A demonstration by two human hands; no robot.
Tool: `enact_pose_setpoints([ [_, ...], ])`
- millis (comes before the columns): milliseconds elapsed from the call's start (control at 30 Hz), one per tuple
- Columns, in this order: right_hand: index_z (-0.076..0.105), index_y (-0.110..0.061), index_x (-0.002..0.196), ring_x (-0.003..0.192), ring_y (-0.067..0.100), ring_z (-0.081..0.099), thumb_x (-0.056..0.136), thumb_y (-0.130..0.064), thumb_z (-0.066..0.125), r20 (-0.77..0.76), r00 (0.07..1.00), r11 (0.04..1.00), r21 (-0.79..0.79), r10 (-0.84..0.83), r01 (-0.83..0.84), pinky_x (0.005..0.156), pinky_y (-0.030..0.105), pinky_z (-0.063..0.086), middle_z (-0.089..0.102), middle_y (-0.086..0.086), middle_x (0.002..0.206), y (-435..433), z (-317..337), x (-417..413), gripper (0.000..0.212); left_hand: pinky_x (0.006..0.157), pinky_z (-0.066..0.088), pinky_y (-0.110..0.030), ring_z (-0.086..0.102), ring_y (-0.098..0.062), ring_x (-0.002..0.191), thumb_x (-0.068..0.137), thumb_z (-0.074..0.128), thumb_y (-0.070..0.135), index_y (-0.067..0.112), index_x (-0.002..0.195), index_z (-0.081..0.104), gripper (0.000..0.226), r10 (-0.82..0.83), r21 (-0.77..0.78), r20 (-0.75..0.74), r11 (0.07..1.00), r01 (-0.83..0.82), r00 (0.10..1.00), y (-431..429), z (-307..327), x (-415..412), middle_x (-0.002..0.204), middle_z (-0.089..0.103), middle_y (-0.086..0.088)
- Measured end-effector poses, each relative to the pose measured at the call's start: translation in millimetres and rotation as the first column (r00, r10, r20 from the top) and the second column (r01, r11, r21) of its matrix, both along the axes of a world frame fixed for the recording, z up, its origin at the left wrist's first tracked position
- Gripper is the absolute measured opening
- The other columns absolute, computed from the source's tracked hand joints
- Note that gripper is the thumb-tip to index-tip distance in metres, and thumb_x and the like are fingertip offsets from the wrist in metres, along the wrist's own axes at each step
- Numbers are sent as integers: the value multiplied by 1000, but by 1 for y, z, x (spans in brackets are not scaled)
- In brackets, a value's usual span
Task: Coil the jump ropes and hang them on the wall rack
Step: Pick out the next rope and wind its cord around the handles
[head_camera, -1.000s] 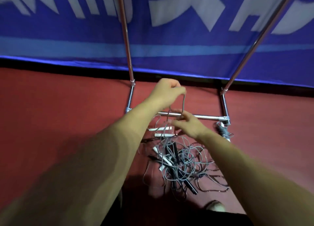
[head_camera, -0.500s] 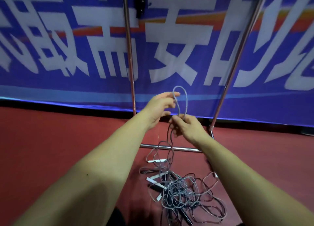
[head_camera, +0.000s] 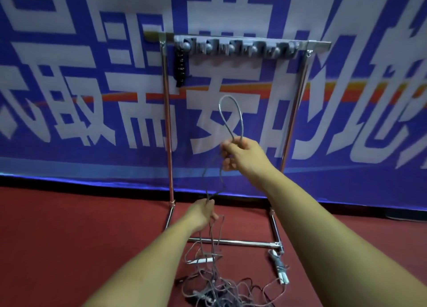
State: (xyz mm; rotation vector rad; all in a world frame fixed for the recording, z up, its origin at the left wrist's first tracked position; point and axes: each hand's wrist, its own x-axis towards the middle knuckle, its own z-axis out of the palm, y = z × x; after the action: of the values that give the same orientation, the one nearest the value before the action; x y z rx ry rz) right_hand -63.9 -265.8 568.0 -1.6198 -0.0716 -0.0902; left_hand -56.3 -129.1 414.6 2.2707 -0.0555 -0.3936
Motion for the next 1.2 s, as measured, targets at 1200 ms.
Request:
enact_pose_setpoints([
  [1200, 53, -8, 136, 104, 26, 70, 94, -38, 66, -691, 723, 257, -703, -21, -664, 81, 28, 54, 65, 15, 130, 0, -277, -32, 53, 50, 22, -28, 22, -8, 43, 108, 35, 25, 21, 73, 40, 36, 179, -728, -129, 651, -216, 975, -11, 69, 27, 49, 27, 9],
])
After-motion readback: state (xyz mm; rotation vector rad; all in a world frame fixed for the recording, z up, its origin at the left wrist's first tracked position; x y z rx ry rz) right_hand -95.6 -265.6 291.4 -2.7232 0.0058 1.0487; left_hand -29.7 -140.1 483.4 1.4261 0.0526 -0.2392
